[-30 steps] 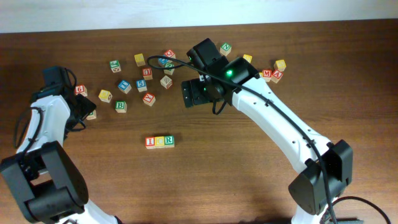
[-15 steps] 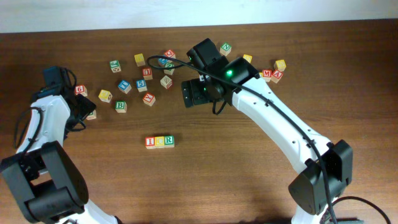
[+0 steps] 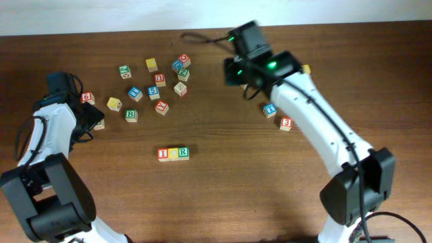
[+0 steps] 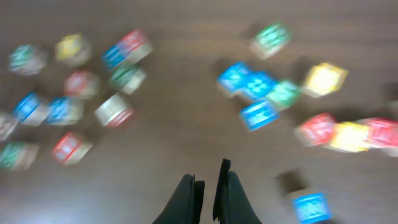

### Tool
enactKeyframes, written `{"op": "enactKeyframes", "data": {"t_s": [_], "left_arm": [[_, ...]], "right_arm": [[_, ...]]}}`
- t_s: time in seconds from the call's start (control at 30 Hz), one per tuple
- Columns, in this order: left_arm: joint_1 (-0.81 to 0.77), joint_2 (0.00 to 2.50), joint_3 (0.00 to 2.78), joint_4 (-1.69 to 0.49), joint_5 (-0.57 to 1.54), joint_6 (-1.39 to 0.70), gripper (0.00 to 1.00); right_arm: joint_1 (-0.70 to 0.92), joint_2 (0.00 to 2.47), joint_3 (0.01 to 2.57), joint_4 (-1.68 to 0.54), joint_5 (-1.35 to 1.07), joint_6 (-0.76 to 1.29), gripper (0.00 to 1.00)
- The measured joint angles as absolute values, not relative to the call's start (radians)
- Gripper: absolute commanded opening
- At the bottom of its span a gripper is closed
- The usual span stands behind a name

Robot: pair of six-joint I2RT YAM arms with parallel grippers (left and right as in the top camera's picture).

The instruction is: Spell out ICRA

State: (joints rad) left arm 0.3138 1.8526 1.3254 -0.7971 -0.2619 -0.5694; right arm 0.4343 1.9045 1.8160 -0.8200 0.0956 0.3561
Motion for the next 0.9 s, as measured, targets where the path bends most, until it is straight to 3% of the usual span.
{"op": "enactKeyframes", "data": {"t_s": [0.33, 0.9], "left_arm": [[0.314, 1.853, 1.325, -0.797, -0.262, -0.569, 1.0], [0.314, 1.853, 1.325, -0.797, -0.262, -0.569, 0.99]], "right_arm": [[0.215, 2.042, 1.816, -0.753, 0.187, 0.355, 0.04], [0.125, 2.24, 1.818, -0.616, 0.191, 0.253, 0.04]]}}
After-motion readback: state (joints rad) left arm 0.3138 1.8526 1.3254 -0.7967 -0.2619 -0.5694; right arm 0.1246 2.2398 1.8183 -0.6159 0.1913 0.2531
